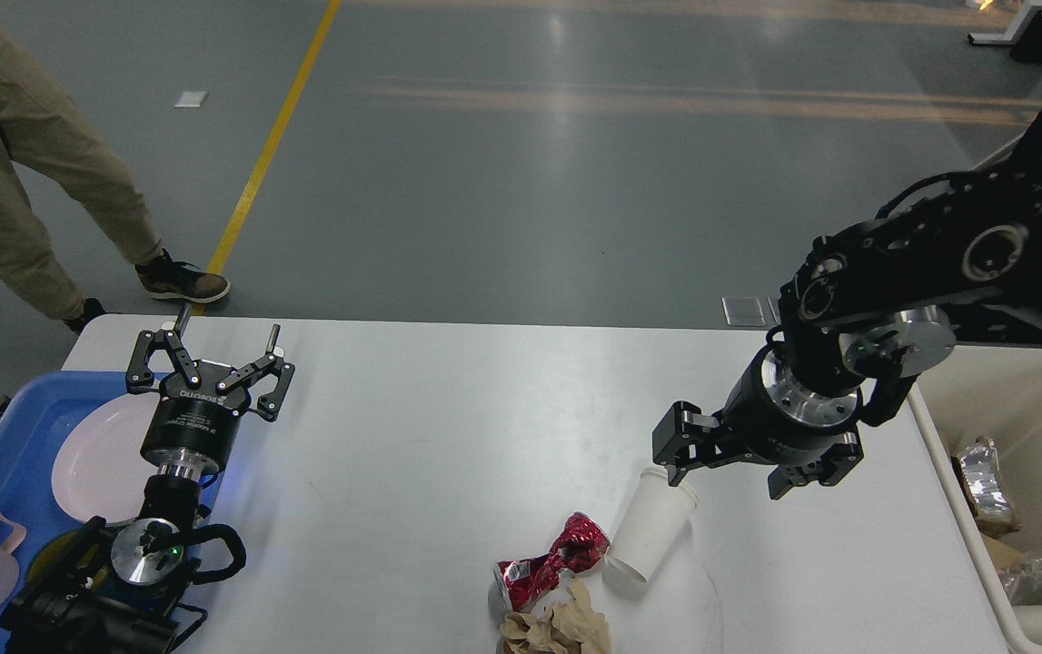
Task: Tidy desktop
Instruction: 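Move the right gripper over the second white paper cup, then grasp the second paper cup with the right gripper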
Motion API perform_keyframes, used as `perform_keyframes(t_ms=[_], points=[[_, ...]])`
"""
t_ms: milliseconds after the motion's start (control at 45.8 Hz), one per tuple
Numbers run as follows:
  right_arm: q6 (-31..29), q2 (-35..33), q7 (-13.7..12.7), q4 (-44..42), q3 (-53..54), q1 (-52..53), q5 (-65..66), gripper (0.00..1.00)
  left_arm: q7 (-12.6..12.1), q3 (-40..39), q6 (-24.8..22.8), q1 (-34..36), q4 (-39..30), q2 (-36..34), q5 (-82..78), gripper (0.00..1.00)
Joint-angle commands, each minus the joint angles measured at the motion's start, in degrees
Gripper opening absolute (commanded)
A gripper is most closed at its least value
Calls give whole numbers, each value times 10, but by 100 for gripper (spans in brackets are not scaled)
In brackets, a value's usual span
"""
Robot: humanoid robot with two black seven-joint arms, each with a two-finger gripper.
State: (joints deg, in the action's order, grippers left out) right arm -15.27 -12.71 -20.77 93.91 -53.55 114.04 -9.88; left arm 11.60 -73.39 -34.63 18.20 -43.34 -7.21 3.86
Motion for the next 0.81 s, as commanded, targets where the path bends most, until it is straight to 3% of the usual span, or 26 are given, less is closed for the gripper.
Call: perform_keyframes(t_ms=[0, 284, 546, 787], points=[[42, 8, -9, -49, 11, -76, -2, 95, 0, 0, 0, 0, 0, 0, 0, 96], [80, 70, -9, -225, 73, -278, -23, 95, 0, 0, 0, 0, 0, 0, 0, 96], [81, 120, -9, -365, 89, -377, -23, 95, 0, 0, 0, 0, 0, 0, 0, 96], [81, 121, -9, -423, 90, -412, -24, 95, 0, 0, 0, 0, 0, 0, 0, 96]])
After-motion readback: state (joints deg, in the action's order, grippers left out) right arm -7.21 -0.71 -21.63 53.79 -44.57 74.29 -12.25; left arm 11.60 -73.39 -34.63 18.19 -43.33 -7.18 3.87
